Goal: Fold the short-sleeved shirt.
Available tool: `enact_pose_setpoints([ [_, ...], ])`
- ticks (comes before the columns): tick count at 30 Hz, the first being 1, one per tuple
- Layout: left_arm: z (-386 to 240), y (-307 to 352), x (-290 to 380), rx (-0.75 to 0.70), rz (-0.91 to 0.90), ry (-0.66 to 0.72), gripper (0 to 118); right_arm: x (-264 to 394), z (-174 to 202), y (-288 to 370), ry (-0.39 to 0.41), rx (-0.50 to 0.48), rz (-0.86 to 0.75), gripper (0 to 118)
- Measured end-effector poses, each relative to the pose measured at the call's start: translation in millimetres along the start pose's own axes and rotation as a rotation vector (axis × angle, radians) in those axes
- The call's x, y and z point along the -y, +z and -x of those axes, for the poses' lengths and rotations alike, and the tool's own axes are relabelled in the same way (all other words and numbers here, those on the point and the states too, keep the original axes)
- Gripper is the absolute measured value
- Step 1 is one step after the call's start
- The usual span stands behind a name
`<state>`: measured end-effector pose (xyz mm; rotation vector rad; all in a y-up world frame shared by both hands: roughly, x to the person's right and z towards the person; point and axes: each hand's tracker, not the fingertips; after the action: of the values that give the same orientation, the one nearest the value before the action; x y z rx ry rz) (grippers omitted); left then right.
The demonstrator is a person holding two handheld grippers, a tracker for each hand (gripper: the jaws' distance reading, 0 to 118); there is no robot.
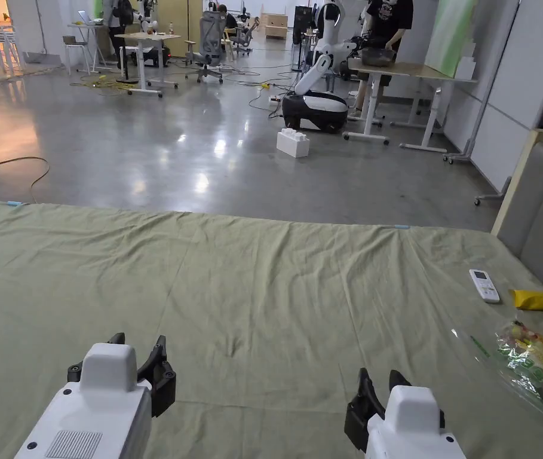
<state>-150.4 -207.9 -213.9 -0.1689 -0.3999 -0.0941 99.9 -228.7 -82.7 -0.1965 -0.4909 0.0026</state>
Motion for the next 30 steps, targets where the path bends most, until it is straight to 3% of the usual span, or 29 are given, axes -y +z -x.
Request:
enact_pose_setpoints([
  [2, -2.5, -0.1, 0.5, -0.006, 0.000, -0.007, 62, -0.5, -0.6, -0.3, 0.001, 0.009, 0.000, 62],
  [6, -3.5, -0.1, 1.0, -0.022, -0.011, -0.017, 78, -0.6, -2.0, 0.0, 0.002, 0.019, -0.008, 85],
  [12, -3.4, -0.9, 1.1, -0.043, -0.018, -0.013, 98, -0.7, -2.2, 0.1, 0.000, 0.019, -0.008, 95],
  [19, -1.2, -1.1, 3.2, -0.056, -0.011, 0.005, 100, -1.5, -3.2, 0.8, -0.016, 0.015, -0.017, 101],
  [23, 4.3, 0.5, 4.4, -0.040, -0.010, 0.033, 104, -3.1, -7.3, 0.1, -0.037, 0.007, -0.027, 116],
  [27, 6.6, -0.9, 2.6, -0.035, 0.001, 0.027, 104, -8.0, -12.9, -1.9, -0.052, -0.020, -0.041, 118],
  [30, 8.5, -1.9, 1.0, -0.042, -0.008, 0.032, 105, -12.4, -9.5, -5.6, 0.009, 0.049, -0.054, 118],
])
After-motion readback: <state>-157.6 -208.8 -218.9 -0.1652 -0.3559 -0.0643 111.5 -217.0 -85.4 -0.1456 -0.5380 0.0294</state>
